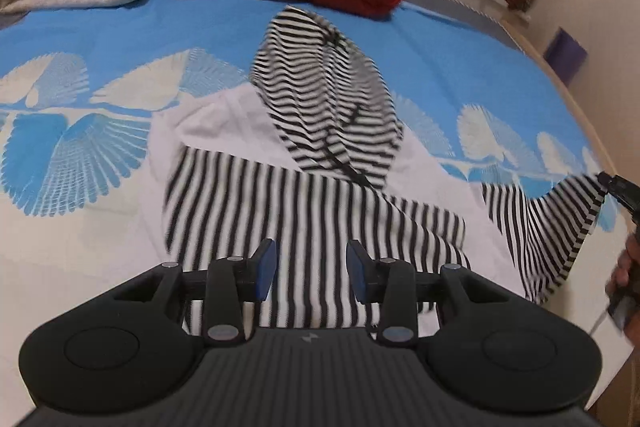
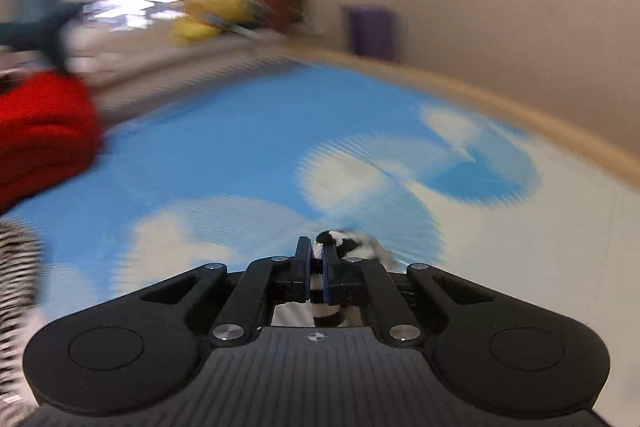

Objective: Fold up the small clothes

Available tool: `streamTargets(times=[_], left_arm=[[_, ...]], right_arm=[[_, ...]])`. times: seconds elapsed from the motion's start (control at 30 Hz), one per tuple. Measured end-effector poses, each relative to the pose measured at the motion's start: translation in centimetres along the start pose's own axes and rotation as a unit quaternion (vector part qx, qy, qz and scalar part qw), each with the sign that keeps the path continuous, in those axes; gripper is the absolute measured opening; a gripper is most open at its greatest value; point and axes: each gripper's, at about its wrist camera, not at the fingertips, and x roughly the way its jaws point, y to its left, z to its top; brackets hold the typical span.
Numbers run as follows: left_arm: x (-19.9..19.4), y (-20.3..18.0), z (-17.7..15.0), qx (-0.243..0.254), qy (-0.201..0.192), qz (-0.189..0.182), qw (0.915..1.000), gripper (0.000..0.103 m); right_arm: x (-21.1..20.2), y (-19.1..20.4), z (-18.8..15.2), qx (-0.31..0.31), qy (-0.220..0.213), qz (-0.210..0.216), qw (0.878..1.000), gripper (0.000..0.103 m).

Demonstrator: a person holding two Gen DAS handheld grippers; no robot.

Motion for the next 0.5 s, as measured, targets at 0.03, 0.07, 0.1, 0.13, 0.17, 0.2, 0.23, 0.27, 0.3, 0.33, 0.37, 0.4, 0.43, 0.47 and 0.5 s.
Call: streamTargets(times=[0.03,0.07,0.1,0.13,0.17,0.2,0.23,0.27,0.3,0.33,0.37,0.4,0.43,0.47,0.5], left_arm=[[-0.2,0.6,0.2,-0.013,-0.002,0.000,0.9999,0.043],[-0.4,1.3,0.5,-0.023,-0.005,0.000,0.9997,0.043],[-0.6,1.7,0.8,-0.030,-0.007,0.001,0.9995,0.043],[-0.9,2.3,1.0,-0.037,-0.009,0.002,0.9993,0.043],[-1.2,2.8,1.2,-0.043,-0.011,0.001,0.9990,0.043],[-1.4,3.3,1.5,-0.049,-0.012,0.000,0.9987,0.043],[-1.7,3.8,1.7,-0.055,-0.015,-0.002,0.9983,0.043],[-2.0,4.4,2.0,-0.062,-0.019,-0.003,0.9979,0.043],[-2.3,4.8,2.2,-0.067,-0.022,-0.003,0.9975,0.043],[-2.5,5.1,2.4,-0.071,-0.024,-0.002,0.9972,0.043],[-2.6,5.6,2.6,-0.077,-0.026,-0.002,0.9967,0.043],[-2.7,6.0,2.7,-0.081,-0.026,-0.003,0.9963,0.043],[-2.8,6.4,2.8,-0.087,-0.026,-0.002,0.9959,0.043],[-2.8,6.8,2.8,-0.090,-0.026,0.000,0.9956,0.043],[-2.9,7.3,2.8,-0.094,-0.026,0.003,0.9952,0.043]], right_arm=[[-1.7,2.3,0.3,-0.026,-0.015,0.031,0.999,0.005],[-3.5,4.7,0.3,-0.055,-0.023,0.067,0.996,0.005],[-5.0,6.8,0.1,-0.080,-0.025,0.102,0.991,0.005],[-6.5,8.8,-0.3,-0.105,-0.020,0.144,0.984,0.005],[-7.8,10.7,-0.8,-0.125,-0.009,0.188,0.974,0.005],[-9.0,12.3,-1.5,-0.142,0.017,0.238,0.961,0.006],[-9.9,13.9,-2.3,-0.161,0.057,0.289,0.942,0.007],[-10.6,15.1,-3.2,-0.179,0.093,0.324,0.924,0.007],[-11.4,16.3,-4.3,-0.199,0.125,0.349,0.907,0.009],[-12.0,17.0,-5.1,-0.214,0.146,0.354,0.899,0.012],[-12.5,17.5,-5.7,-0.222,0.160,0.346,0.898,0.012],[-12.8,17.6,-5.9,-0.217,0.168,0.337,0.901,0.012],[-13.0,17.5,-5.8,-0.198,0.176,0.331,0.905,0.013],[-13.0,17.2,-5.5,-0.173,0.186,0.328,0.910,0.015],[-13.2,17.0,-5.0,-0.149,0.189,0.320,0.916,0.021]])
